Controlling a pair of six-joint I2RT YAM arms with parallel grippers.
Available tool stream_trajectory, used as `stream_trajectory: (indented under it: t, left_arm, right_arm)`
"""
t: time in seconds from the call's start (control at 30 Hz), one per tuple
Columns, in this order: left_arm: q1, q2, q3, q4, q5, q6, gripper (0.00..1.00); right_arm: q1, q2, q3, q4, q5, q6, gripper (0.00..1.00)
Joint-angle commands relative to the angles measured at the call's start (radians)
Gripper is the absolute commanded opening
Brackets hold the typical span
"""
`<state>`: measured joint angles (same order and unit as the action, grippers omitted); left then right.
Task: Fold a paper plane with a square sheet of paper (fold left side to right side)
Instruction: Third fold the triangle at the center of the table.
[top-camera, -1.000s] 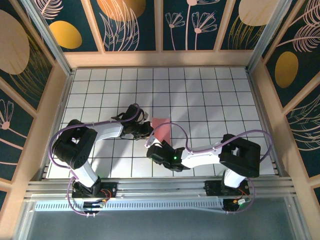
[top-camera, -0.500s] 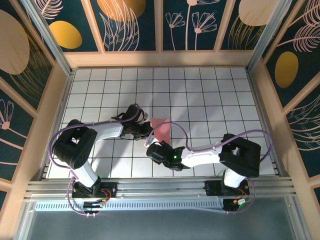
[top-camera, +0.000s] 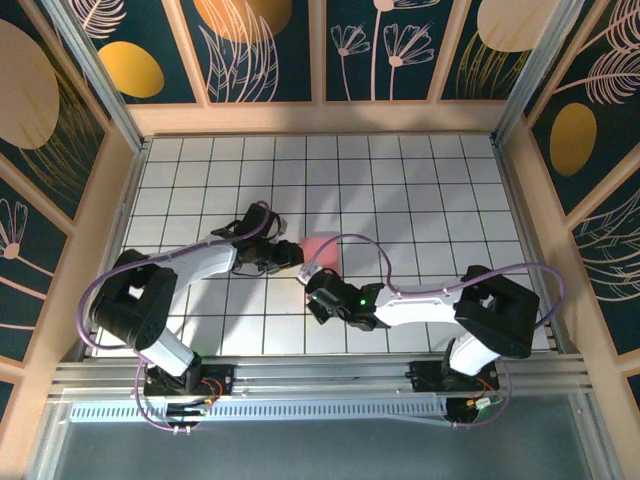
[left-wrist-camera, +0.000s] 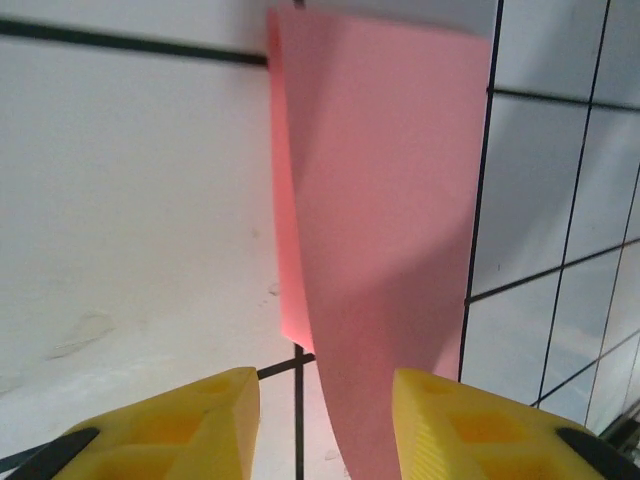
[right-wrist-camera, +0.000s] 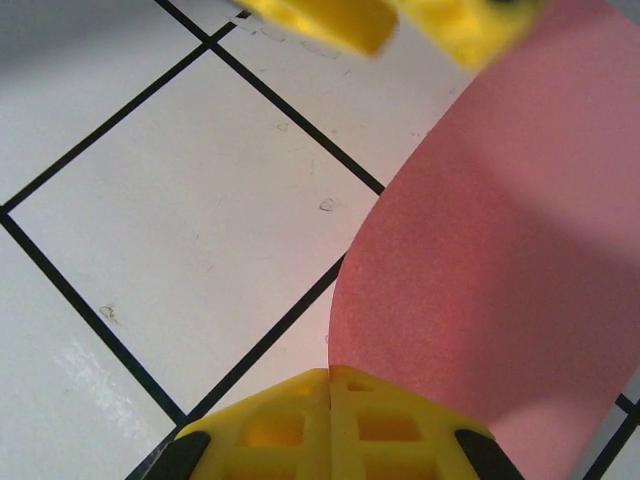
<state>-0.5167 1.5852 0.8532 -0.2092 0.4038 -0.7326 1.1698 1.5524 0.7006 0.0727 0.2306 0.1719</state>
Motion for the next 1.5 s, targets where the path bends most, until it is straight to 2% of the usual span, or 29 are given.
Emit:
stream_trajectory:
  t: [0.0,0.23,0.47,0.8,1.17,1.47]
  left_arm:
    - [0.039,-0.053,0.041,-0.105,-0.036,0.066,0.40]
    - [0.039,0.026,0.114,-0.061,0.042,0.104,0.18]
    - [-0.023,0.212,0.261,-0.057,0.093,0.148,0.09]
    - [-0.080,0.387,0.340,-0.091,0.064,0.183,0.05]
    - [-0.088,0.426,0.323,-0.110,-0.009,0.190,0.01]
    - [-0.092,0.423,0.296,-0.094,-0.023,0.170,0.00]
  right_arm:
    - [-0.045,-0.039,-0.033,0.042,-0.147,0.044,0.00]
    - [-0.115,-0.052,-0.050,0.090,-0.320,0.083,0.00]
    - [-0.144,-0.023,-0.052,0.122,-0.420,0.115,0.00]
    - [-0.168,-0.023,-0.071,0.157,-0.461,0.143,0.00]
    - [-0.209,-0.022,-0.082,0.155,-0.478,0.173,0.00]
    - [-0.256,-0.016,-0.065,0.094,-0.428,0.188,0.00]
